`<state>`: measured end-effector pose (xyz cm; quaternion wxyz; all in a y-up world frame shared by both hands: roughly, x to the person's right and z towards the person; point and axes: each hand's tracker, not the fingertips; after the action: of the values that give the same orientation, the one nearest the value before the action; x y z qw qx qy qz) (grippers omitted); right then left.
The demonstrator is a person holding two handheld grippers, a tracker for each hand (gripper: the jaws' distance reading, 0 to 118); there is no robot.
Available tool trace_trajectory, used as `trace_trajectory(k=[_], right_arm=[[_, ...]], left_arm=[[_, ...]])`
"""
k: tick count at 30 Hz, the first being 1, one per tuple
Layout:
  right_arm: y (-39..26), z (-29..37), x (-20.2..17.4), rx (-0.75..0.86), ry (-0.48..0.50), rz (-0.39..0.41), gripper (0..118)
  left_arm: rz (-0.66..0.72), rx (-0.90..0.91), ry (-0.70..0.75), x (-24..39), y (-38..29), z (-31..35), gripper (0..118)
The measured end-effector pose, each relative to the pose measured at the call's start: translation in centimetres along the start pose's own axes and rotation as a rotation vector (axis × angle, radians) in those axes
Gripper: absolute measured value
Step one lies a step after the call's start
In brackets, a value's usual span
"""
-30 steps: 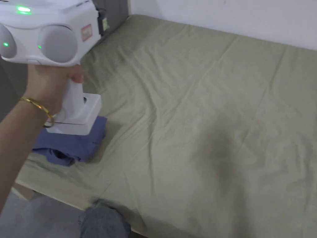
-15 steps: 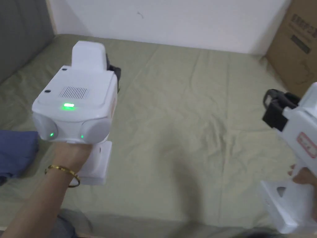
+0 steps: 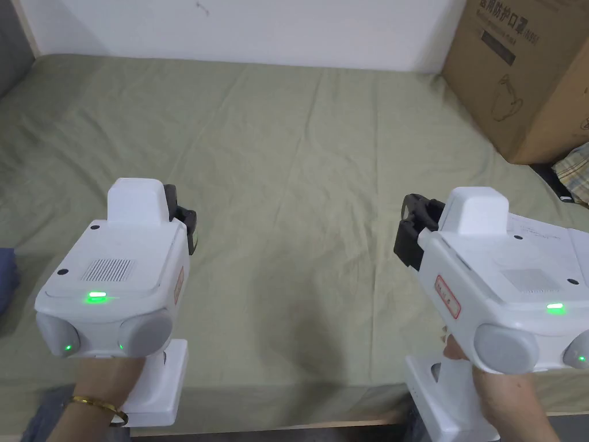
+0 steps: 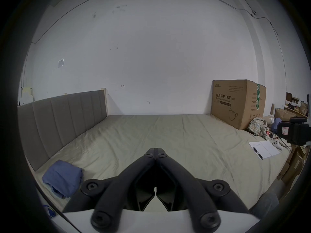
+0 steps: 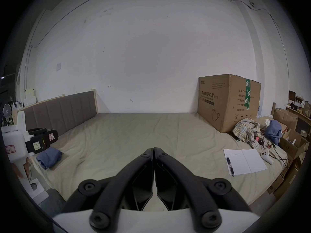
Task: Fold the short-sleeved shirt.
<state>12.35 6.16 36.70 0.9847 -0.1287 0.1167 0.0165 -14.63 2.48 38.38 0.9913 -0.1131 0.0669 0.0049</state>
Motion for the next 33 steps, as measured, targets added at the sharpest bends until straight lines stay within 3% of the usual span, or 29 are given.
trace_trajectory(k=[14,16,17,18,19,21,22,24,26,33], right_arm=[[-0.2,-0.4,-0.3,-0.009,0.021,-0.003,0],[-0.2,-0.5,-0.3,-0.009,0.024,0.0,1],[-0.1,-0.5,-0.3,-0.009,0.016,-0.001,4],[0.0,-0.5,-0.3,-0.012,0.014,0.0,18],[0.1,-0.5,-0.2,-0.008,0.03,-0.004,36],[0.4,-0.5,-0.2,-0.005,0.044,-0.007,82],[0.5,-0.4,-0.2,-0.003,0.04,-0.004,95],[0.8,-0.2,-0.4,0.017,0.029,0.008,112],[1.0,-0.1,-0.4,0.021,0.03,0.01,118],[1.3,0.0,-0.5,0.026,0.035,0.012,118]], left_arm=[[0.002,-0.013,0.032,-0.8,-0.8,-0.1,1],[0.005,-0.01,0.034,-0.6,-0.6,0.2,24],[0.005,-0.009,0.033,-0.6,-0.6,0.2,43],[0.006,-0.01,0.032,-0.7,-0.5,0.1,72],[0.008,-0.013,0.033,-0.7,-0.4,0.2,91],[0.014,-0.001,0.035,-0.7,-0.3,0.3,118],[0.013,0.009,0.039,-0.7,-0.3,0.4,118],[0.002,0.032,0.04,-0.5,0.0,0.7,118],[-0.006,0.02,0.042,-0.5,0.2,0.7,118],[0.003,0.021,0.053,-0.8,0.2,0.7,118]])
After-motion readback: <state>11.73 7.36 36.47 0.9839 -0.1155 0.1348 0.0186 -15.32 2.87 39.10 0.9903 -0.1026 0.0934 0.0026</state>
